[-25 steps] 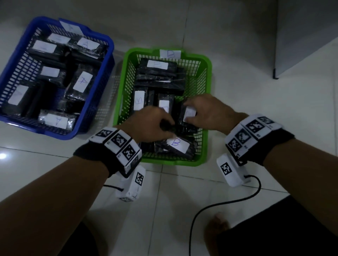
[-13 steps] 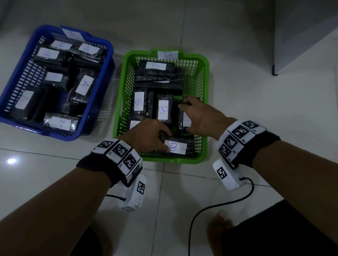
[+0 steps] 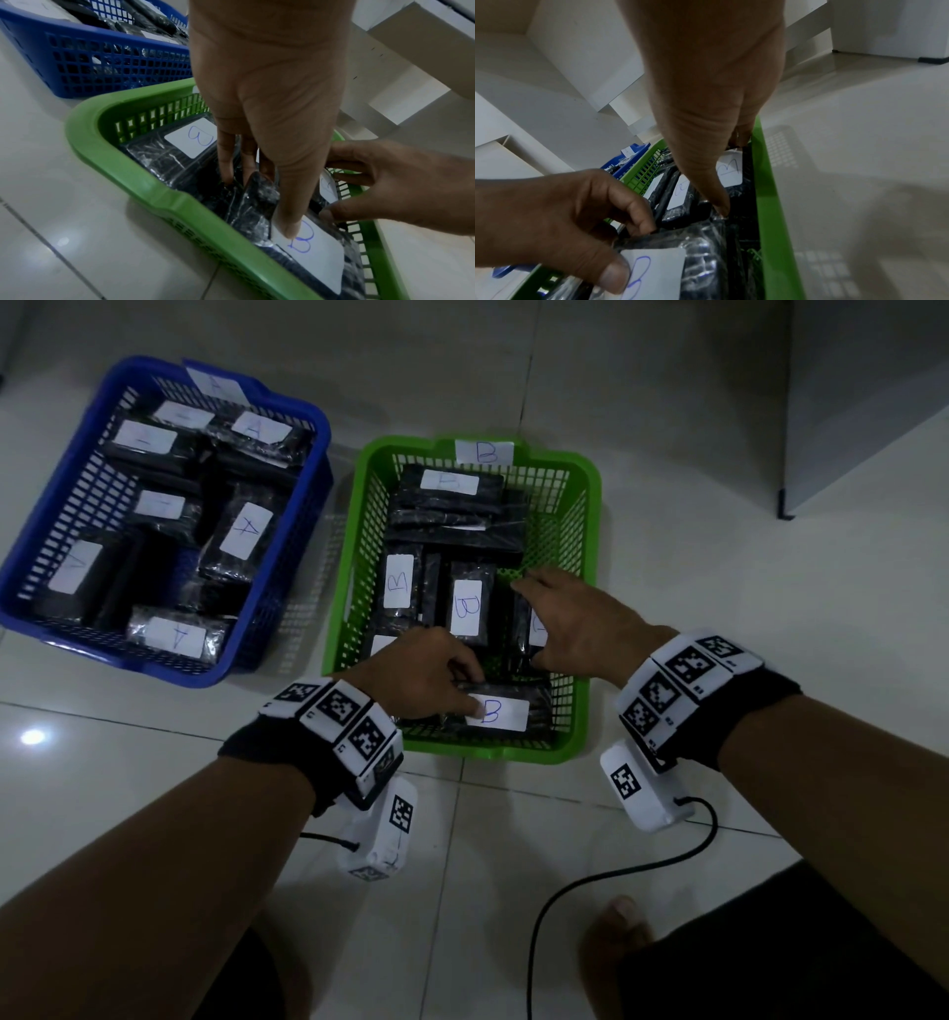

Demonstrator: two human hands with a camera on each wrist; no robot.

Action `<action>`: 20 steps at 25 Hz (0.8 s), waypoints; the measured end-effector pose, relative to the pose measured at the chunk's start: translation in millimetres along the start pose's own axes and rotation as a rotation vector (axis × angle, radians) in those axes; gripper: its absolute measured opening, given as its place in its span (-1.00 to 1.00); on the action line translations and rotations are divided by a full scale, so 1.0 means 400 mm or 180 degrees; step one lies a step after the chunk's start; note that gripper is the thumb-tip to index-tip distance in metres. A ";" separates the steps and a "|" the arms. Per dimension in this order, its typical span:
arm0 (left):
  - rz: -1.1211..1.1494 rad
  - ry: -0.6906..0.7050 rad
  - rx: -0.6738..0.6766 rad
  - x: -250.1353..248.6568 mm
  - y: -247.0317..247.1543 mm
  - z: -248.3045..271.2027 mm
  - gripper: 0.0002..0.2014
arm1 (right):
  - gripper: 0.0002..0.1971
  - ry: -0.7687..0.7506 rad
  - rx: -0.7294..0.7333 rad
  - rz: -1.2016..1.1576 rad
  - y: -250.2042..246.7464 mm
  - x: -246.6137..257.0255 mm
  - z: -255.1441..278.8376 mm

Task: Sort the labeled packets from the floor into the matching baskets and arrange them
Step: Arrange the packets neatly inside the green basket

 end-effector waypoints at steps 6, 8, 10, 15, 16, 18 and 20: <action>0.0411 -0.0135 0.0048 0.021 -0.001 -0.010 -0.67 | -0.07 -0.0097 0.0015 -0.0139 -0.005 -0.008 -0.007; 0.0451 -0.0158 0.0065 0.019 -0.006 -0.009 -0.65 | -0.19 -0.0196 -0.0151 -0.0273 -0.024 -0.005 -0.005; 0.0465 -0.0167 -0.0025 0.011 -0.018 -0.005 -0.69 | -0.39 -0.0278 -0.0402 -0.0371 -0.052 0.009 0.012; 0.0202 -0.0222 -0.0152 -0.019 -0.021 0.001 -0.70 | -0.59 -0.0436 -0.0698 -0.0583 -0.071 0.042 0.046; 0.0157 -0.0253 -0.0169 -0.022 -0.017 0.006 -0.69 | -0.60 -0.0426 -0.0640 -0.0569 -0.063 0.046 0.046; 0.0196 -0.0261 -0.0310 -0.028 -0.017 0.020 -0.67 | -0.61 -0.0423 -0.0613 -0.0598 -0.057 0.049 0.047; 0.0195 -0.0254 -0.0649 -0.041 -0.044 0.047 -0.66 | -0.65 -0.0468 -0.0719 -0.0714 -0.072 0.051 0.049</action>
Point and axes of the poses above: each hand's wrist, its own z-axis away from the middle knuckle, its own y-axis out of the palm, x = y × z, the point moved 9 cm from there along -z, towards the middle knuckle, and after that the axes turned 12 degrees about x, right-handed, at the moved point
